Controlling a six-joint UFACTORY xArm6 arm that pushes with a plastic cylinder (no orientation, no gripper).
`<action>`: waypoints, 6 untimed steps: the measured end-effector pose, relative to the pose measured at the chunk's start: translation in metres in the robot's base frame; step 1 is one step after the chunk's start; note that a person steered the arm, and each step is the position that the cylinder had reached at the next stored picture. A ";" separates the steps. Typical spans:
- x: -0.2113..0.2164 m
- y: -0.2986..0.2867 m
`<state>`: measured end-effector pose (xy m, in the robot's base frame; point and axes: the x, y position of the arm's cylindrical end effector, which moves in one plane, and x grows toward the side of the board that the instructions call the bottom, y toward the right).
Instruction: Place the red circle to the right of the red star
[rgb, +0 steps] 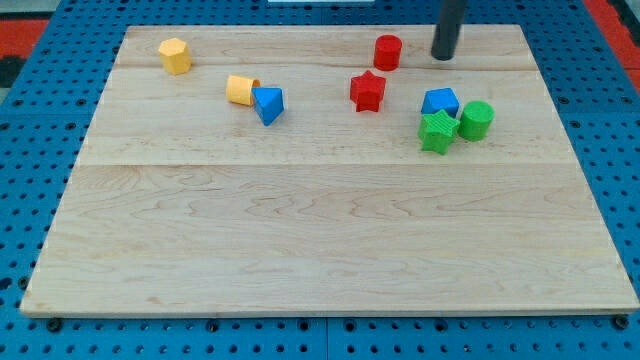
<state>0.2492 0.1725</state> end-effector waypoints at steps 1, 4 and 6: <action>-0.009 -0.062; 0.022 -0.138; -0.024 -0.145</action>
<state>0.2257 0.0276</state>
